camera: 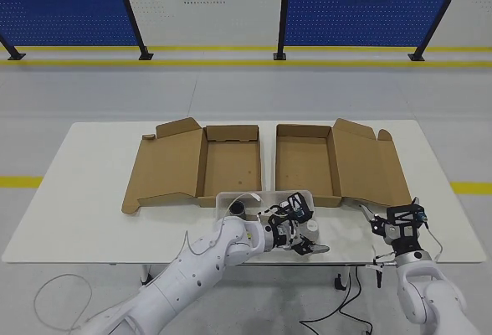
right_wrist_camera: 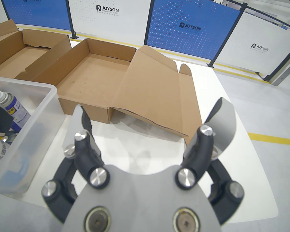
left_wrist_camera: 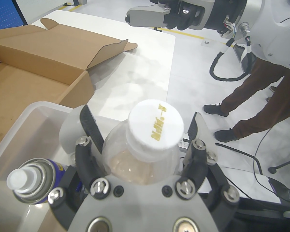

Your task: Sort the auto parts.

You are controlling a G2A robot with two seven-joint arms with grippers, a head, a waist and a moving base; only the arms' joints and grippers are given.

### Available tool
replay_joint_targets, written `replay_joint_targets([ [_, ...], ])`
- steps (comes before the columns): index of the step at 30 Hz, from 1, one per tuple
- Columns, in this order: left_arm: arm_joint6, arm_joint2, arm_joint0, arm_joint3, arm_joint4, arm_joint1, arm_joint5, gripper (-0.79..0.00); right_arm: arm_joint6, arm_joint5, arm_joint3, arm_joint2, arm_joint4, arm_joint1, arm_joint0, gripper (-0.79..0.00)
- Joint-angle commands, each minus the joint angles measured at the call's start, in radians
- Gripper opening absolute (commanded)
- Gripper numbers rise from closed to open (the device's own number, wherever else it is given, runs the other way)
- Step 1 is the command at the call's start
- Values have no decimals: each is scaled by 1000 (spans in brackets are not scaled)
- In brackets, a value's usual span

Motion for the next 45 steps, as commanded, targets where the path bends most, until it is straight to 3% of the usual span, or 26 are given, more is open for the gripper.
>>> replay_joint_targets([
  [1,0,-1,0,2,4,-2,0,-89,0,0,0,0,0,0,0,0],
  [5,-1,-3,2,6,11,-4,0,-175,0,0,0,0,0,0,0,0],
  [8,-1,-7,4,7,16,-6,2,-145,0,0,0,0,0,0,0,0],
  [14,-2,-14,8,7,22,-8,-2,-163,0,0,0,0,0,0,0,0],
  [19,-1,-19,12,9,28,-10,-3,-348,0,0,0,0,0,0,0,0],
  [31,1,-33,22,5,43,-13,-8,-449,0,0,0,0,0,0,0,0],
  [34,3,-39,26,0,49,-13,-6,-545,0,0,0,0,0,0,0,0],
  [38,15,-50,34,-20,65,-10,-2,-785,0,0,0,0,0,0,0,0],
  [45,26,-85,59,-80,101,4,-4,-785,0,0,0,0,0,0,0,0],
])
